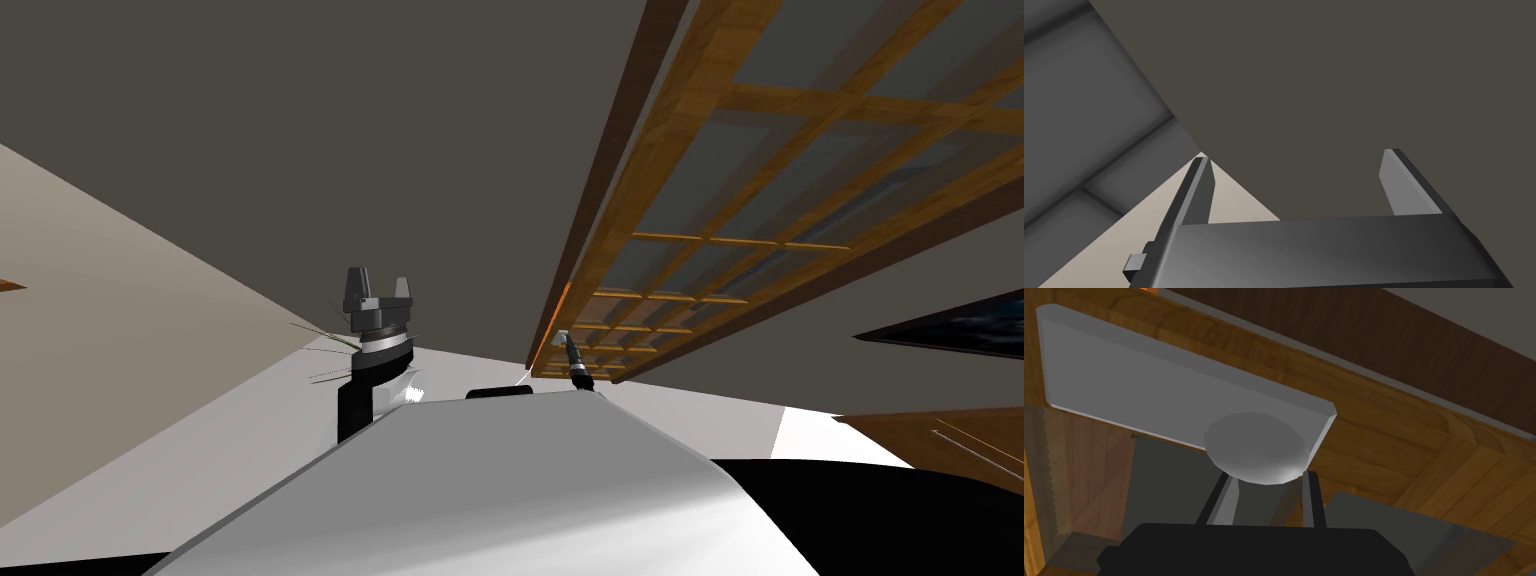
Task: Pull the door open
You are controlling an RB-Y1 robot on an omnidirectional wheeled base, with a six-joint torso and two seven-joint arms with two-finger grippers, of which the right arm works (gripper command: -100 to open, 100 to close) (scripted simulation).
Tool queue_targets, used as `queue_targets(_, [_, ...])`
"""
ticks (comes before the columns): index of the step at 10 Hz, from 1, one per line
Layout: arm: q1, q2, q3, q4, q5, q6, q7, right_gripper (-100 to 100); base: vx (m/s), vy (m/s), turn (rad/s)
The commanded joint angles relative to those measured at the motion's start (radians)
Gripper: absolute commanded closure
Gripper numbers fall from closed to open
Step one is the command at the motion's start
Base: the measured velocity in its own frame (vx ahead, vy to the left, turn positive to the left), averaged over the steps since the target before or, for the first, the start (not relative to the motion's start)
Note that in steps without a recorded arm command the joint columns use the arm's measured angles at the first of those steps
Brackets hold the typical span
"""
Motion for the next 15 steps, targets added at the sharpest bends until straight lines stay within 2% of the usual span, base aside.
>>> queue_targets(1, [0.012, 0.020, 0.018, -0.030, 0.000, 0.014, -0.024, 100, -0.039, -0.020, 0.032])
queue_targets(3, [0.004, 0.028, 0.036, -0.031, -0.035, 0.024, -0.090, 100, -0.058, -0.027, 0.060])
queue_targets(4, [0.004, 0.028, 0.036, -0.031, -0.035, 0.024, -0.107, 100, -0.040, -0.028, 0.045])
queue_targets(5, [0.000, 0.031, 0.045, -0.032, -0.052, 0.029, -0.142, 100, -0.050, -0.027, 0.041])
queue_targets(6, [0.000, 0.031, 0.045, -0.032, -0.052, 0.029, -0.149, 100, -0.042, -0.029, 0.048])
queue_targets(7, [-0.004, 0.035, 0.053, -0.033, -0.070, 0.034, -0.185, 100, -0.048, -0.024, 0.087])
queue_targets(9, [-0.004, 0.035, 0.053, -0.051, -0.070, 0.034, -0.190, 100, -0.027, -0.010, 0.010])
queue_targets(10, [-0.009, 0.039, 0.062, -0.033, -0.087, 0.038, -0.232, 100, -0.028, -0.009, 0.042])
queue_targets(11, [-0.013, 0.043, 0.071, -0.034, -0.105, 0.043, -0.259, 100, -0.058, -0.028, 0.076])
queue_targets(14, [-0.017, 0.046, 0.080, -0.035, -0.122, 0.048, -0.315, 100, -0.051, -0.030, 0.057])
queue_targets(15, [-0.021, 0.050, 0.089, -0.036, -0.140, 0.053, -0.354, 100, -0.043, -0.035, 0.024])
